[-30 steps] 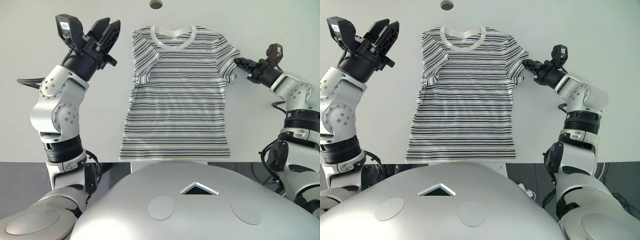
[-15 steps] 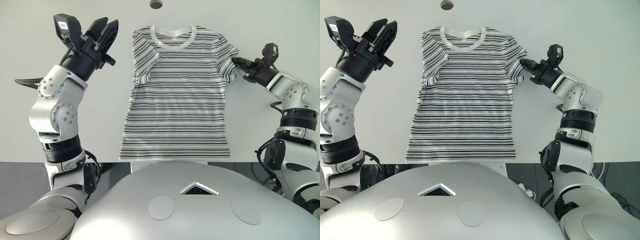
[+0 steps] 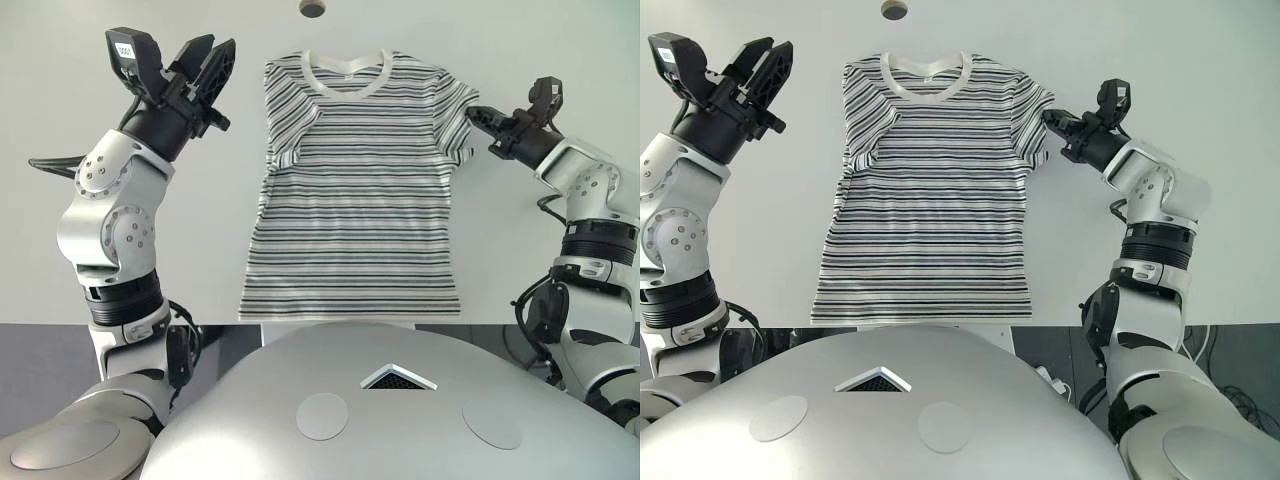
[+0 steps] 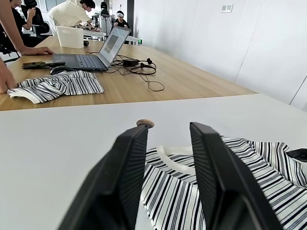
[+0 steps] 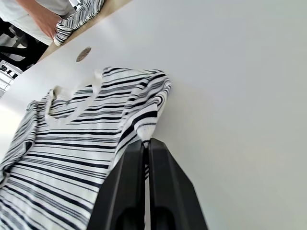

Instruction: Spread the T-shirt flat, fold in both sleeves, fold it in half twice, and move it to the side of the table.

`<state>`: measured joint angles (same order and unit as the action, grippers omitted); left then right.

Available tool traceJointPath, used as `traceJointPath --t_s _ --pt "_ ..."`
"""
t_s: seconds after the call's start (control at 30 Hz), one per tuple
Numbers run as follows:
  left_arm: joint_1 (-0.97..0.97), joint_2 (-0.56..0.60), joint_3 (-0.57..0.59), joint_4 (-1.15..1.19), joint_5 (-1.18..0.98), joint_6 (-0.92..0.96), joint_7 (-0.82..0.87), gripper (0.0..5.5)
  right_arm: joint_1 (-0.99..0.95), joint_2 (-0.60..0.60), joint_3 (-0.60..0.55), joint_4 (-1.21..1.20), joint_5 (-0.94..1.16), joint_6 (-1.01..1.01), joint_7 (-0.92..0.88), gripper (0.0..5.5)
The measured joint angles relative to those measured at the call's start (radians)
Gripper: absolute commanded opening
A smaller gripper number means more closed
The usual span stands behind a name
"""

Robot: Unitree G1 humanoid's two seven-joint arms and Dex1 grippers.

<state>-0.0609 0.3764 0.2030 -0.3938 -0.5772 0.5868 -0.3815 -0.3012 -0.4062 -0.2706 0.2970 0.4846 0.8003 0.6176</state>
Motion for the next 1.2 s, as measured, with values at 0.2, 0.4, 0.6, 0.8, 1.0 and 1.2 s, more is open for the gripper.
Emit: traceJointPath --t_s 0.2,0.4,0.6,0.8,1.0,1.2 --pt "0.000 0.000 -0.003 0.000 0.000 0.000 0.000 1.65 0.042 0.044 0.050 -0.132 0.023 0.013 -0.021 0.01" --pt "0.000 -0.001 -0.014 0.000 0.000 0.000 0.002 1.65 0.072 0.066 0.112 -0.208 0.017 0.014 -0.054 0.01" --pt "0.000 -0.011 -0.036 0.000 0.001 0.000 0.006 1.65 0.071 0.111 0.182 -0.293 -0.015 0.009 -0.115 0.01" --pt "0.000 -0.015 -0.046 0.002 0.003 0.000 0.007 1.65 0.066 0.155 0.264 -0.357 -0.041 0.001 -0.151 0.01" --pt "0.001 -0.022 -0.064 0.002 0.029 -0.005 0.007 1.65 0.067 0.161 0.352 -0.401 -0.062 -0.002 -0.134 0.01" --pt "0.014 -0.029 -0.090 -0.001 0.068 -0.026 0.007 1.65 0.078 0.111 0.417 -0.390 -0.163 -0.073 -0.128 0.45"
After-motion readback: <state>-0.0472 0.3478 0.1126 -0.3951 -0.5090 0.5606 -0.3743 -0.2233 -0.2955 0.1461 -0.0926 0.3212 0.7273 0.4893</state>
